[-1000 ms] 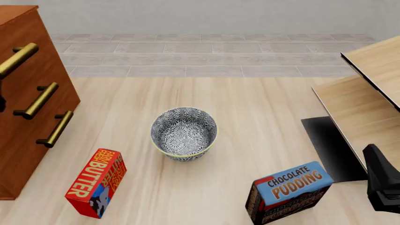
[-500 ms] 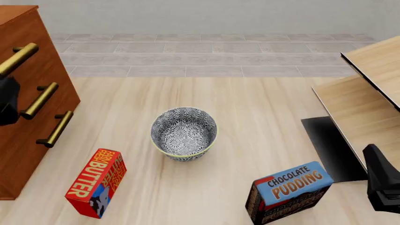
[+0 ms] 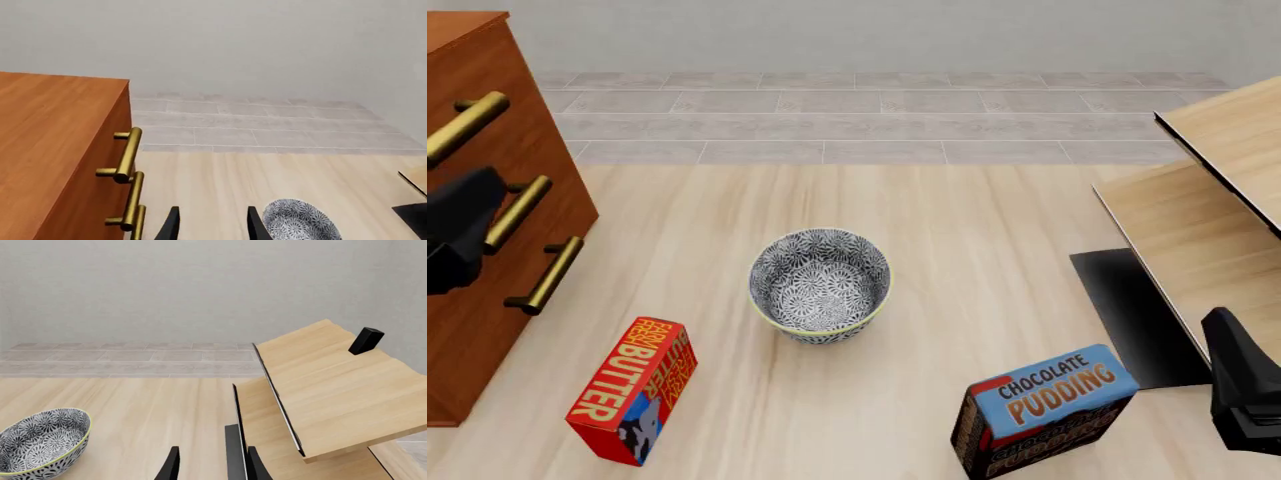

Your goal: Close the top drawer of the cabinet and put the bowl on top of it.

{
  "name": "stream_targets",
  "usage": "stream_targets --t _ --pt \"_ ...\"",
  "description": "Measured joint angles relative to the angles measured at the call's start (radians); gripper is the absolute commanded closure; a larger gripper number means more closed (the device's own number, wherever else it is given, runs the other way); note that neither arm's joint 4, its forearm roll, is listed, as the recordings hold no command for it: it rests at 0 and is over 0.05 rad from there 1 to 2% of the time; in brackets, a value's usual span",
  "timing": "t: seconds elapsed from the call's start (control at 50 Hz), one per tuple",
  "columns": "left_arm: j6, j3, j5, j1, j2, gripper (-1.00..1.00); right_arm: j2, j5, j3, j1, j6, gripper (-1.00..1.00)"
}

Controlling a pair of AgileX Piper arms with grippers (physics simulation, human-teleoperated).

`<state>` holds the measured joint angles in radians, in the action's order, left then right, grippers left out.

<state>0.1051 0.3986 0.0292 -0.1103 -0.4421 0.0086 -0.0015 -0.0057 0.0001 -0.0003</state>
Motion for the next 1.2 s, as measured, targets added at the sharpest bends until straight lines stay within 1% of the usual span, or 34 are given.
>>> stream_targets --t 0.22,0.46,0.64,0.82,1.2 --pt "0.022 0.038 0.067 -0.089 -0.009 -1.00 0.000 0.000 0.000 0.000 0.000 -1.00" --pt "0.022 0.086 0.113 -0.159 -0.082 -1.00 0.000 0.000 0.000 0.000 0.000 -1.00" --pt "0.017 0.127 0.144 -0.190 -0.147 -1.00 0.000 0.000 0.000 0.000 0.000 -1.00" --pt "-0.004 0.168 0.179 -0.215 -0.205 -1.00 0.000 0.000 0.000 0.000 0.000 -1.00" --pt "-0.025 0.284 0.249 -0.248 -0.361 -1.00 0.000 0.000 0.000 0.000 0.000 -1.00"
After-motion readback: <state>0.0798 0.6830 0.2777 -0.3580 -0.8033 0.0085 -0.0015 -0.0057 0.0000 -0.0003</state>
